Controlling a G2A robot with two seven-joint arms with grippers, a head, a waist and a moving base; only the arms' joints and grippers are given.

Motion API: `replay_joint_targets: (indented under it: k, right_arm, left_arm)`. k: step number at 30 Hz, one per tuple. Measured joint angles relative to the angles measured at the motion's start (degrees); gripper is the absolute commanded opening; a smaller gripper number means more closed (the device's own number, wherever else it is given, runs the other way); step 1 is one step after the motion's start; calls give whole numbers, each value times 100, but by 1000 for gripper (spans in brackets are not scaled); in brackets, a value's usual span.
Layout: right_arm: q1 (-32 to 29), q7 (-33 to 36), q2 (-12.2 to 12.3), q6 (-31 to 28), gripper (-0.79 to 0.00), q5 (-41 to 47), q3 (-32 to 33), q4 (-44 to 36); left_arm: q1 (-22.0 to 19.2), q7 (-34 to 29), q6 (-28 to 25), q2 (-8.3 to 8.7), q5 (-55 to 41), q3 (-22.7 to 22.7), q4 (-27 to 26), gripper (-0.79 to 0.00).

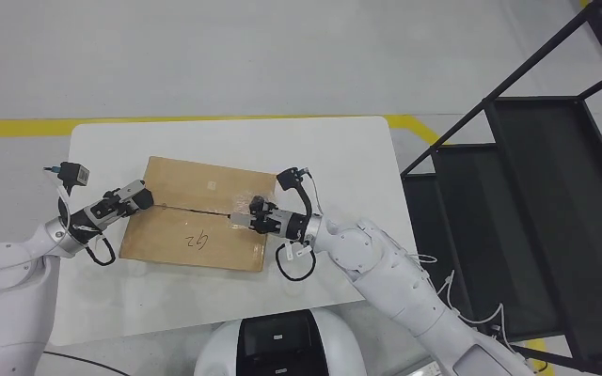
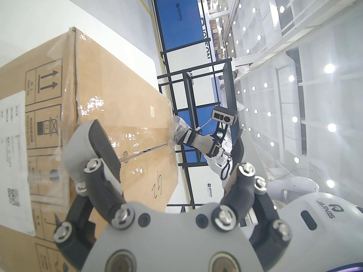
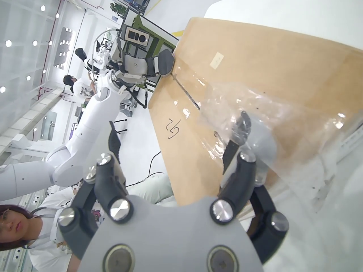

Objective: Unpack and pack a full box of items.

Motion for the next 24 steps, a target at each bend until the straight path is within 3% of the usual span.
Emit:
replay_joint_targets:
  k: [12, 24]
  right_arm:
    - [117, -402, -92, 277, -785, 220, -20, 331]
    - [-7, -227, -92, -69, -785, 530, 66, -123]
  left_arm:
    - [0, 0, 0, 0, 0, 0, 0, 0]
    - [0, 0, 0, 0, 0, 0, 0, 0]
